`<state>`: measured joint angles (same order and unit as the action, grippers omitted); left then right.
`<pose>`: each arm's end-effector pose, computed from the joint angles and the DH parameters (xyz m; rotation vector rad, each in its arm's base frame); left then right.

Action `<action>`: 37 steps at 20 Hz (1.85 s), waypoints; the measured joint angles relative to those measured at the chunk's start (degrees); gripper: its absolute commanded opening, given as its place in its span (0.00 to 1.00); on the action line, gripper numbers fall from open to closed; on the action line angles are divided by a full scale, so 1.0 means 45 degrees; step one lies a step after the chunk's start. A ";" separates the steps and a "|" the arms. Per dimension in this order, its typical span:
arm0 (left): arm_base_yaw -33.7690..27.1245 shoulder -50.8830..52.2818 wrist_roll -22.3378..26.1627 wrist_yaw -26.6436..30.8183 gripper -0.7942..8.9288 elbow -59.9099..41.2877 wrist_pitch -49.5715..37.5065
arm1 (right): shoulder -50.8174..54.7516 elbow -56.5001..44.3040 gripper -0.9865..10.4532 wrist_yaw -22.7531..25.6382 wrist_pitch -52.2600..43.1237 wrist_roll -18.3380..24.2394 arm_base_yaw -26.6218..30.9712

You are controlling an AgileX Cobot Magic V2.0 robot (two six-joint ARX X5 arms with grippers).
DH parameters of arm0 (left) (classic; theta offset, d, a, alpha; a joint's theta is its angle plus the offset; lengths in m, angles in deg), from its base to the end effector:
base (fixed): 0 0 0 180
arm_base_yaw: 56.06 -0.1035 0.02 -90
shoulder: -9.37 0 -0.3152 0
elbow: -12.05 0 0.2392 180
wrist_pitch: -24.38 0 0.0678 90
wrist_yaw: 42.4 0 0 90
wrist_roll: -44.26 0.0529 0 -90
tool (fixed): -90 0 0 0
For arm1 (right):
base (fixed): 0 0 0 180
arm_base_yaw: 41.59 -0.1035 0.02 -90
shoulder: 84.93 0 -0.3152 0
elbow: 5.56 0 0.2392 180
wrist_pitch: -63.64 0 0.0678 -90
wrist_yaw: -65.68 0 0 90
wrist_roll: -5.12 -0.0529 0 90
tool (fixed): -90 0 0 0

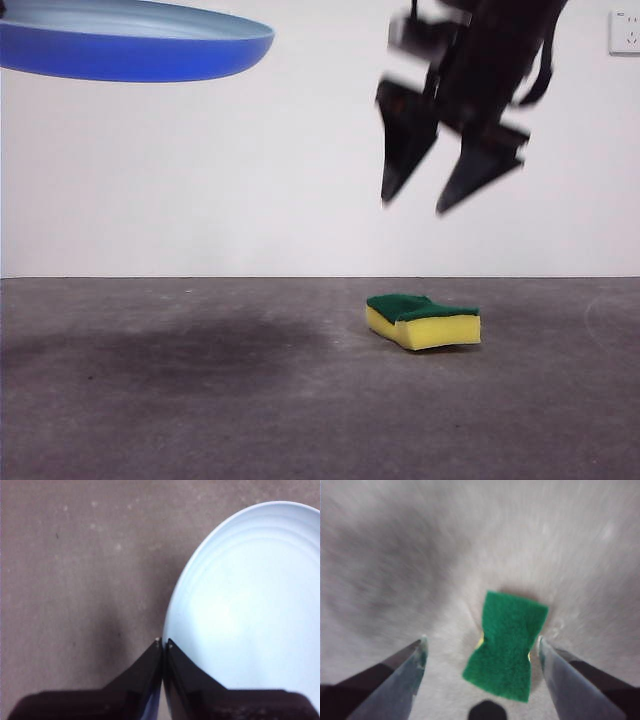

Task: Pick up the plate,pick up the cloth,clean the plate with the cloth

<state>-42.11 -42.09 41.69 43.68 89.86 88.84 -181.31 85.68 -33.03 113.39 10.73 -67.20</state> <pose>0.1280 -0.0355 0.3818 0.0155 0.6717 -0.2852 0.3233 0.1638 0.2971 -0.2304 0.9343 0.5992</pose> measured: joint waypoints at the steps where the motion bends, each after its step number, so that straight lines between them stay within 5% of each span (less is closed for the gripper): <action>1: 0.0010 0.0049 0.0000 0.0083 0.07 0.0000 0.0282 | -0.0495 0.0000 0.41 0.0039 -0.0063 0.0000 0.0000; 9: 0.0024 0.0034 -0.0005 0.0170 0.07 0.0000 0.0738 | -0.2861 0.0000 0.31 0.0321 -0.0151 -0.0024 0.0000; 11: 0.0024 0.0034 -0.0005 0.0170 0.07 0.0000 0.0738 | -0.3075 0.0000 0.20 0.0330 -0.0262 -0.0053 0.0005; 16: 0.0024 0.0034 -0.0005 0.0170 0.07 0.0000 0.0738 | -0.3245 0.0039 0.18 0.0413 -0.0330 -0.0053 0.0039; 18: 0.0024 0.0034 -0.0005 0.0170 0.07 0.0000 0.0738 | -0.3463 0.0141 0.07 0.0418 -0.0325 -0.0053 0.0039; 23: 0.0024 0.0010 -0.0005 0.0170 0.07 0.0000 0.0656 | -0.3619 0.0243 0.07 0.0850 -0.0243 -0.0049 -0.0015; 32: 0.0248 -0.3764 -0.0087 0.0325 0.07 0.0000 -0.1719 | 0.0738 0.0044 0.07 0.0942 0.0170 -0.0291 -0.0238; 37: 0.1258 -0.6645 -0.0578 0.0209 0.07 0.0000 -0.3449 | 0.2516 0.0044 0.07 -0.0656 0.0602 -0.0772 -0.0510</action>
<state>-36.44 -71.99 39.09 44.62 89.86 73.32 -169.99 85.88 -35.98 116.10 7.25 -69.49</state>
